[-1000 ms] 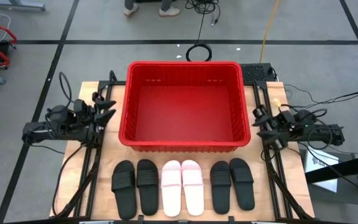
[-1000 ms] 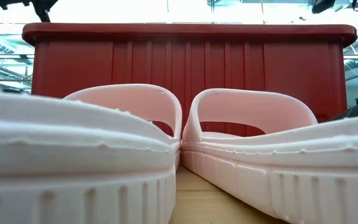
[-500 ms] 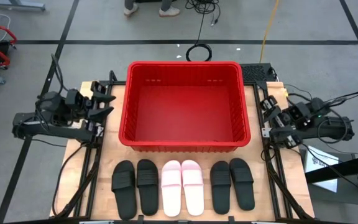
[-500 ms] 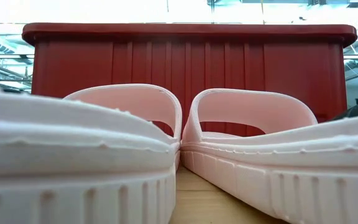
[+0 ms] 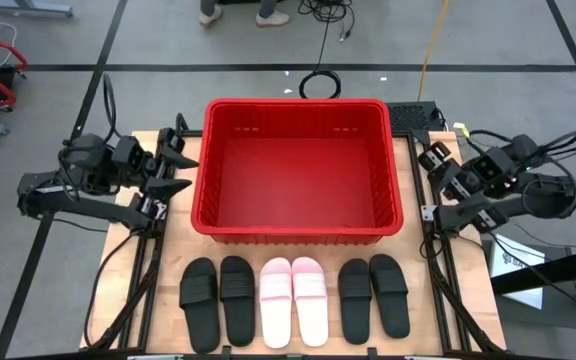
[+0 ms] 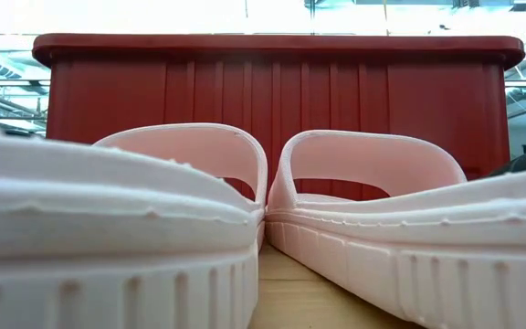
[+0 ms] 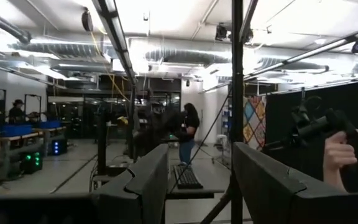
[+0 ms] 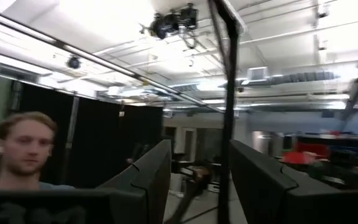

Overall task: Pick and place slides into bin
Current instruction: Put the black slide into the bin

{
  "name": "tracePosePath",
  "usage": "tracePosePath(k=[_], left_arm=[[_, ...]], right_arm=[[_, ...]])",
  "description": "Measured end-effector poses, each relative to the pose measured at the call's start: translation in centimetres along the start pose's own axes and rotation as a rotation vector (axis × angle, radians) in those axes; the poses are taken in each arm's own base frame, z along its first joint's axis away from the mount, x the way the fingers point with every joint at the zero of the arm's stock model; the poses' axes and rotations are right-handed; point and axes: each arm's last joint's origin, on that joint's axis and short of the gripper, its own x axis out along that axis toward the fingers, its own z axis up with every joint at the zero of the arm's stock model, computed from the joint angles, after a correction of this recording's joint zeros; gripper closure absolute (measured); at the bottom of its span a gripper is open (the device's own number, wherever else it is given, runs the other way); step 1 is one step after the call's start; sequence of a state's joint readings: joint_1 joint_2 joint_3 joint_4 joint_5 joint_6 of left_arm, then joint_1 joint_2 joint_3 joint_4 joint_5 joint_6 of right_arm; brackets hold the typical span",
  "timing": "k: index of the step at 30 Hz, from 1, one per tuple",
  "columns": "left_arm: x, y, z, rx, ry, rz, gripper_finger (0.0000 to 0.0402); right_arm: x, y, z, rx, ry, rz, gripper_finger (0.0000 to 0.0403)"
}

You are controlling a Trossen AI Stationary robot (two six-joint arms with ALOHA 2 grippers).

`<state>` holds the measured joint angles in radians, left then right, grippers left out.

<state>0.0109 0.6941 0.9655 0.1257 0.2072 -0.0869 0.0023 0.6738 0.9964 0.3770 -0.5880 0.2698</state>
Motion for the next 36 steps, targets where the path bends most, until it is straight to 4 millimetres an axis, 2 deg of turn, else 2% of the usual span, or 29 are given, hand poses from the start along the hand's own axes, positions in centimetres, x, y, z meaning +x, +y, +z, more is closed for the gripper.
tracePosePath(k=[4, 9, 16, 18, 21, 27, 33, 36], left_arm=[[-0.1, -0.1, 0.7, 0.005, -0.025, -0.004, 0.0215], [-0.1, -0.1, 0.8, 0.0, -0.025, -0.005, 0.0215], [-0.1, -0.1, 0.5, -0.014, 0.003, -0.002, 0.0215], [-0.1, -0.1, 0.5, -0.013, 0.003, -0.002, 0.0215], [-0.2, -0.1, 0.6, -0.01, 0.001, -0.002, 0.0215], [-0.2, -0.1, 0.5, -0.002, 0.006, -0.002, 0.0215], [-0.2, -0.1, 0.3, -0.002, 0.026, 0.0, 0.0215], [-0.2, -0.1, 0.3, -0.002, 0.026, 0.0, 0.0215]], right_arm=[[1.2, -0.4, 1.4, 0.015, -0.006, 0.022, 0.0252], [2.8, -1.0, 2.2, 0.022, -0.014, 0.042, 0.0252], [5.9, -1.0, 0.9, 0.071, 0.017, 0.138, 0.0252], [6.7, -0.6, 0.9, 0.088, 0.017, 0.173, 0.0252], [7.3, 0.3, 2.1, 0.069, -0.024, 0.216, 0.0252], [8.3, 1.4, 3.7, 0.018, -0.002, 0.1, 0.0252], [9.2, 2.3, 4.0, 0.025, 0.056, 0.018, 0.0252], [9.7, 2.9, 3.8, 0.053, 0.089, 0.049, 0.0252]])
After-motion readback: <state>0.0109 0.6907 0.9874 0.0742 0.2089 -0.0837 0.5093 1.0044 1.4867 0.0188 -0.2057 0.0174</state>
